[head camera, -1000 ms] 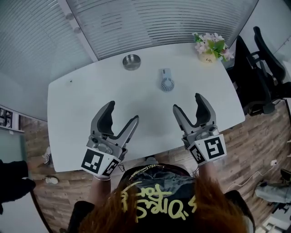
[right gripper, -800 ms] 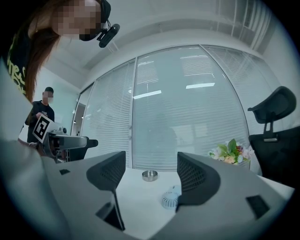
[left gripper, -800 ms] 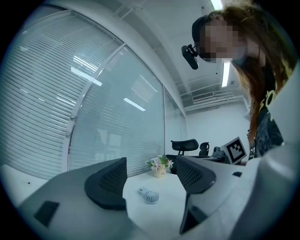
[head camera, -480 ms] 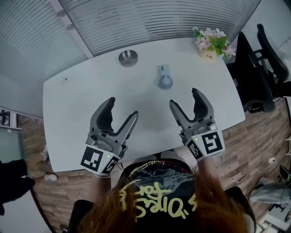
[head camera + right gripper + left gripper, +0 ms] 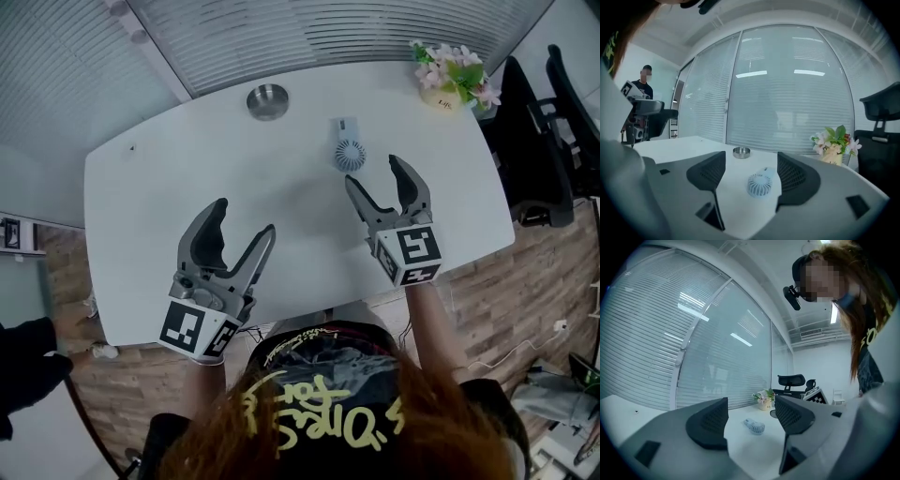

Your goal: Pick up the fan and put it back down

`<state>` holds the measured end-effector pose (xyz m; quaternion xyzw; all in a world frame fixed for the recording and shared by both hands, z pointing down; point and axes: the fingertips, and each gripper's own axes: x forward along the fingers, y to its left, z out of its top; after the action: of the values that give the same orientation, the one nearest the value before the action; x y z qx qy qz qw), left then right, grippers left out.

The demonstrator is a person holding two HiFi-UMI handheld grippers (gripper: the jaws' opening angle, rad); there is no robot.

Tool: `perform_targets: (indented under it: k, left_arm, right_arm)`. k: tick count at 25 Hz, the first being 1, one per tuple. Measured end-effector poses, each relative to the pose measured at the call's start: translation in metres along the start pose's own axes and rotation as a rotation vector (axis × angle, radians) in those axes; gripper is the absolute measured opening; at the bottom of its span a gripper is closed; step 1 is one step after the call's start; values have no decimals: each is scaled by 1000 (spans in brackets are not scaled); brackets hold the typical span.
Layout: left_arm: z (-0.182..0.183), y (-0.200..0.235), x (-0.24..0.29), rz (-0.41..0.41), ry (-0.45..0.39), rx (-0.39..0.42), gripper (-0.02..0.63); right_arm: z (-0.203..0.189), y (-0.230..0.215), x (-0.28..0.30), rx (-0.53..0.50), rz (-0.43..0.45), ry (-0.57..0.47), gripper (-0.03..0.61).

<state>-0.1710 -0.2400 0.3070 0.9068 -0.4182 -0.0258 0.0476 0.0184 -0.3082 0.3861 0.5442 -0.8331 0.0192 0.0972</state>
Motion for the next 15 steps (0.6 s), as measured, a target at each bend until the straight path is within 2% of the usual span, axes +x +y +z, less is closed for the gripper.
perform_targets:
  k: [5, 10, 15]
  left_arm:
    - [-10, 6, -6, -1, 13, -12, 305]
    - [-12, 14, -10, 7, 17, -14, 305]
    - [-14, 20, -15, 14, 17, -19, 305]
  right_arm:
    - [-44, -10, 35, -19, -25, 108, 326]
    - [-76, -14, 61, -27, -11, 224, 327]
    - [-96, -20, 77, -18, -25, 303, 327]
